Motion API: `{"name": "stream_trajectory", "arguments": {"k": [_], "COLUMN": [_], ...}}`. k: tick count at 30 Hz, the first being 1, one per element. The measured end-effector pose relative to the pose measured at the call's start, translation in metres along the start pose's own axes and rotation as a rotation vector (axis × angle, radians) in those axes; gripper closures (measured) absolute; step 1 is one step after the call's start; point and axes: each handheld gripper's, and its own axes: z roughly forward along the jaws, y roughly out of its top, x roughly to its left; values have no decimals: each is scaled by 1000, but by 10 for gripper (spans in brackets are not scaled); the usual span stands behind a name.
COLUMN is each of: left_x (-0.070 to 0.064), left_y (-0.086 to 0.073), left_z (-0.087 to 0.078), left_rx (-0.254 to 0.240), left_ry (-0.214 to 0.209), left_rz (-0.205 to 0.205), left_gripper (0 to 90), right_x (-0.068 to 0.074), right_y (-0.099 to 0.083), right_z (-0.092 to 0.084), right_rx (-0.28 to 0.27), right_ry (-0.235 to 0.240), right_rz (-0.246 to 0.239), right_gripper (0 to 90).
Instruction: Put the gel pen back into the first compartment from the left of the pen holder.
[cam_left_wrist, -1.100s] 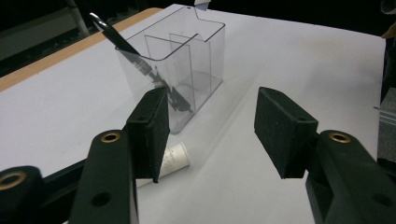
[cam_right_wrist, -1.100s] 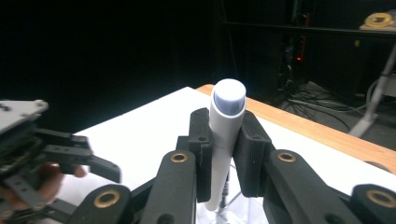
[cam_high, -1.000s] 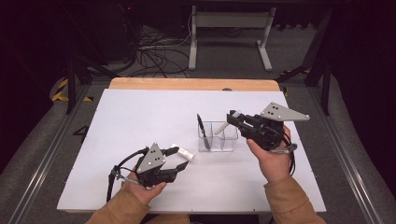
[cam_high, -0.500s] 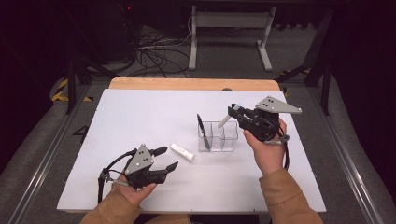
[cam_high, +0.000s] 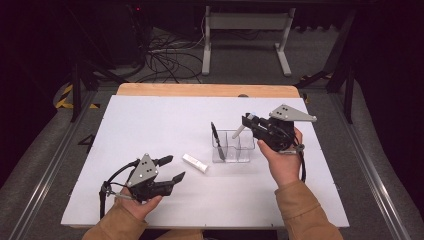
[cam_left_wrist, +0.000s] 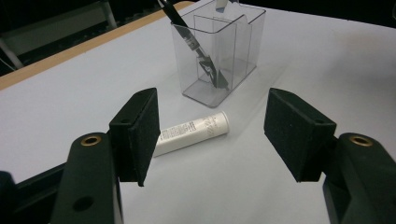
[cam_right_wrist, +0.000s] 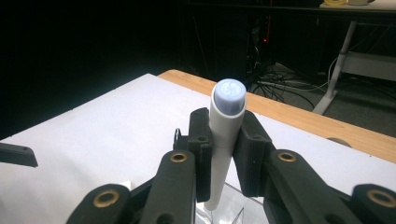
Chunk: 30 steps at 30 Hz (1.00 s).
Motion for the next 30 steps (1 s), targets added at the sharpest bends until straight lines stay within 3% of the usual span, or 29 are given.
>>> {"name": "stream_trajectory", "arguments": {"k": [16, 17, 20, 21, 26, 30], "left_x": [3, 3, 4, 5, 6, 6], "left_y": [-1, -1, -1, -1, 0, 3], "left_z": [-3, -3, -3, -3, -2, 0], "left_rx": [3, 3, 2, 2, -5, -5], "left_ry": [10, 9, 6, 3, -5, -19], "left_rz": [1, 1, -2, -3, -1, -3], "left_gripper": [357, 355, 336, 328, 250, 185], "right_x": [1, 0, -1, -1, -4, -8], "right_y": [-17, -18, -20, -20, -21, -29], "right_z": [22, 24, 26, 24, 7, -12], "right_rx": [108, 115, 117, 115, 78, 27], "right_ry": [8, 14, 8, 0, -40, -36], "right_rz": [19, 19, 20, 13, 7, 18], "right_gripper": [780, 761, 533, 496, 353, 329]}}
